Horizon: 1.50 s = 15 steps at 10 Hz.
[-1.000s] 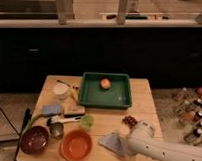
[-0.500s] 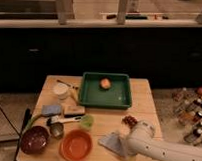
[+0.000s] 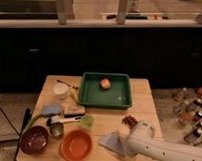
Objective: Wipe tray with towel
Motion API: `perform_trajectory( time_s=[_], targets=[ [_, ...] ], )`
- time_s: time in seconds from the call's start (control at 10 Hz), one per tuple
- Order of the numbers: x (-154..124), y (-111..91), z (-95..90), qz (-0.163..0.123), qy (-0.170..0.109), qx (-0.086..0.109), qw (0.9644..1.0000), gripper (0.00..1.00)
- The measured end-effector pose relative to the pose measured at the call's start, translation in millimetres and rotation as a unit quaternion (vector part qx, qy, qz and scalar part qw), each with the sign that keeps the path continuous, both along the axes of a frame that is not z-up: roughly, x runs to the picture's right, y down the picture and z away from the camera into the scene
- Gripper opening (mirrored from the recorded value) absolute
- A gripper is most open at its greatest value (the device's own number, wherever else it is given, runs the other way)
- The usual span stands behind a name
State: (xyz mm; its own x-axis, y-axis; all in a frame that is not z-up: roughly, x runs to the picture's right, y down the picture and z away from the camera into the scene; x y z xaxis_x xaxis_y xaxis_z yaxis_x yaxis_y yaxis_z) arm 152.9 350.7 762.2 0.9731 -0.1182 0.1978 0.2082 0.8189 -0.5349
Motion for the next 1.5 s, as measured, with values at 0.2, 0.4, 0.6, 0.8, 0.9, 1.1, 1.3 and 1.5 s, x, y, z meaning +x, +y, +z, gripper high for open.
perform_trajectory(
  time_s=[0.2, 0.4, 0.6, 0.8, 0.9, 1.1, 1.3, 1.5],
  targets=[
    [-0.1, -0.1, 0.0, 0.000, 0.000, 0.000, 1.0000, 0.80],
    [-0.2, -0.1, 0.0, 0.000, 0.000, 0.000, 1.0000, 0.71],
    [-0.2, -0.5, 0.1, 0.000, 0.000, 0.000, 1.0000, 0.59],
    [-0.2, -0.6, 0.1, 0.000, 0.000, 0.001, 1.0000, 0.68],
    [-0.2, -0.7, 0.1, 0.000, 0.000, 0.001, 1.0000, 0.75],
    [-0.2, -0.7, 0.1, 0.000, 0.000, 0.001, 1.0000, 0.80],
    [-0.2, -0.6, 0.1, 0.000, 0.000, 0.000, 1.0000, 0.80],
    [-0.2, -0.5, 0.1, 0.000, 0.000, 0.000, 1.0000, 0.80]
  ],
)
